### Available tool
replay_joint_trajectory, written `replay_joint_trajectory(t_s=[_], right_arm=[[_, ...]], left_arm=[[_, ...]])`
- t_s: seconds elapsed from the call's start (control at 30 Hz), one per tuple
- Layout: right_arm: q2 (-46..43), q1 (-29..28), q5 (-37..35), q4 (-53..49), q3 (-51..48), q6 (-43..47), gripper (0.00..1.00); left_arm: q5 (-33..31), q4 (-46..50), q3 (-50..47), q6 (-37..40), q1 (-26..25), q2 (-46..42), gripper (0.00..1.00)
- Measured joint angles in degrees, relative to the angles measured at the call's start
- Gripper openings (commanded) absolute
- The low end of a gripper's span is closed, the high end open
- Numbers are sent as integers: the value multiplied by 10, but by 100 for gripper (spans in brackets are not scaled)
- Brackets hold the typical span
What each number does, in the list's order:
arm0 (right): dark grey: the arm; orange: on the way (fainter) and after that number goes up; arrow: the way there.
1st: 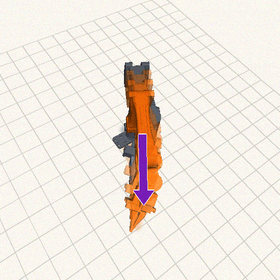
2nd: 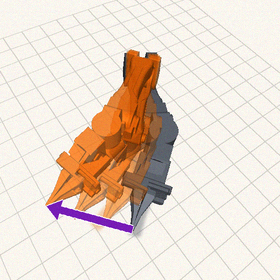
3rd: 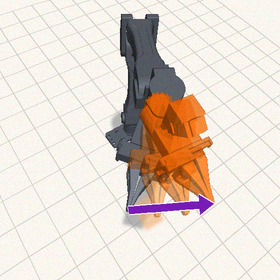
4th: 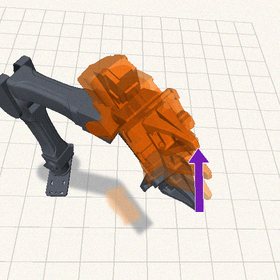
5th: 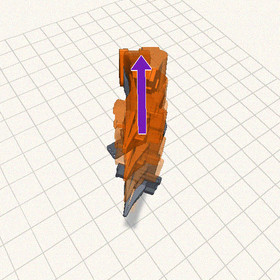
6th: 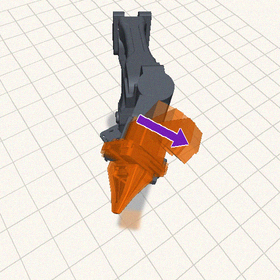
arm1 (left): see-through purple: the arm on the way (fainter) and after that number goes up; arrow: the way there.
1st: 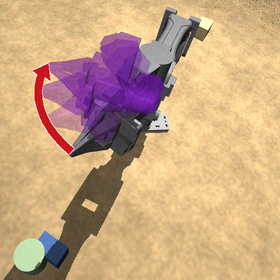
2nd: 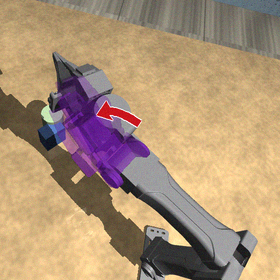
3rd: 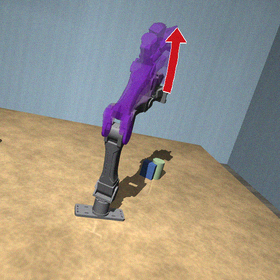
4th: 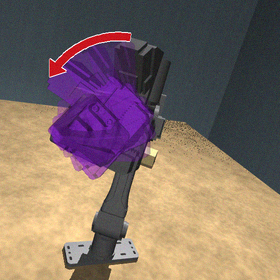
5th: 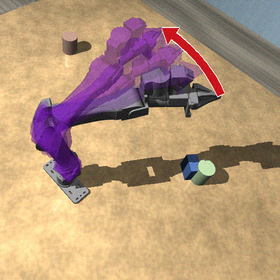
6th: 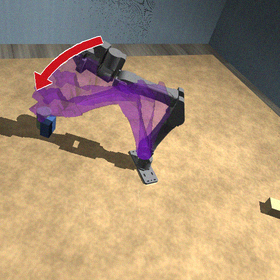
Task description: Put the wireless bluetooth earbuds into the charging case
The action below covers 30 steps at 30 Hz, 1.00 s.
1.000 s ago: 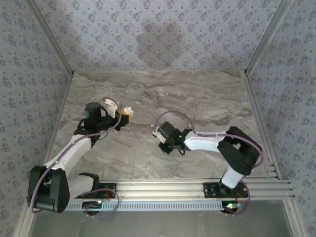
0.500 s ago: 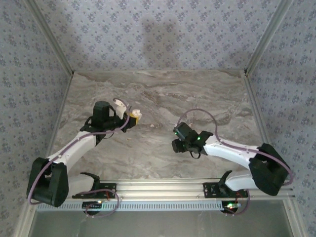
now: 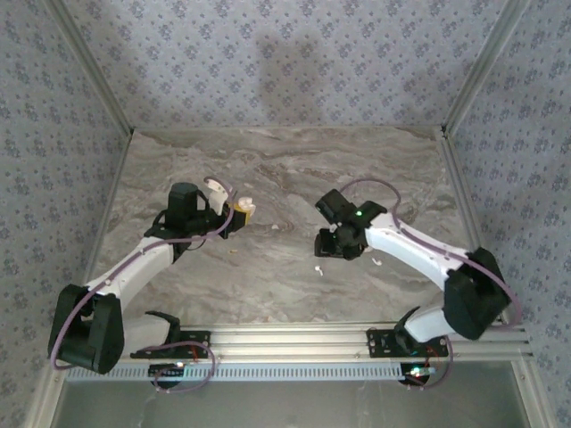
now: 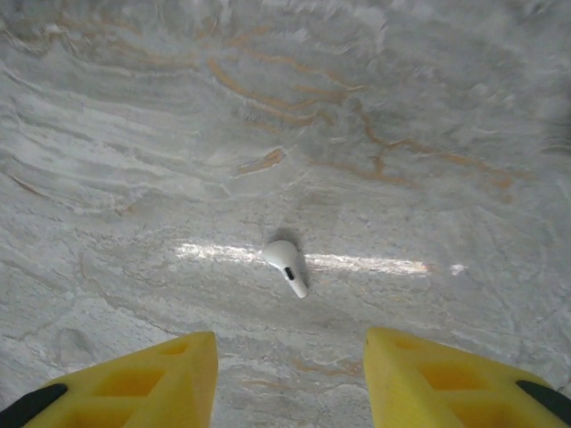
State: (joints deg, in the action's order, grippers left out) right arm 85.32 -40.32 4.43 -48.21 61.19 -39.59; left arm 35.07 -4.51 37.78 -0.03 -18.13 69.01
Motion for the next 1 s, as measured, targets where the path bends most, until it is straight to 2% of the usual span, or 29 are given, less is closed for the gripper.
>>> replay_joint_trajectory(t_s=[0.43, 0.7, 1.0], right_arm=[[169, -19, 19, -50, 101, 71, 48], [218, -24, 25, -69, 113, 92, 47], [236, -24, 25, -71, 113, 92, 41]], left_arm=[[2, 0, 0, 7, 0, -7, 19], [2, 1, 0, 9, 0, -8, 19], [0, 1, 0, 11, 0, -8, 19]])
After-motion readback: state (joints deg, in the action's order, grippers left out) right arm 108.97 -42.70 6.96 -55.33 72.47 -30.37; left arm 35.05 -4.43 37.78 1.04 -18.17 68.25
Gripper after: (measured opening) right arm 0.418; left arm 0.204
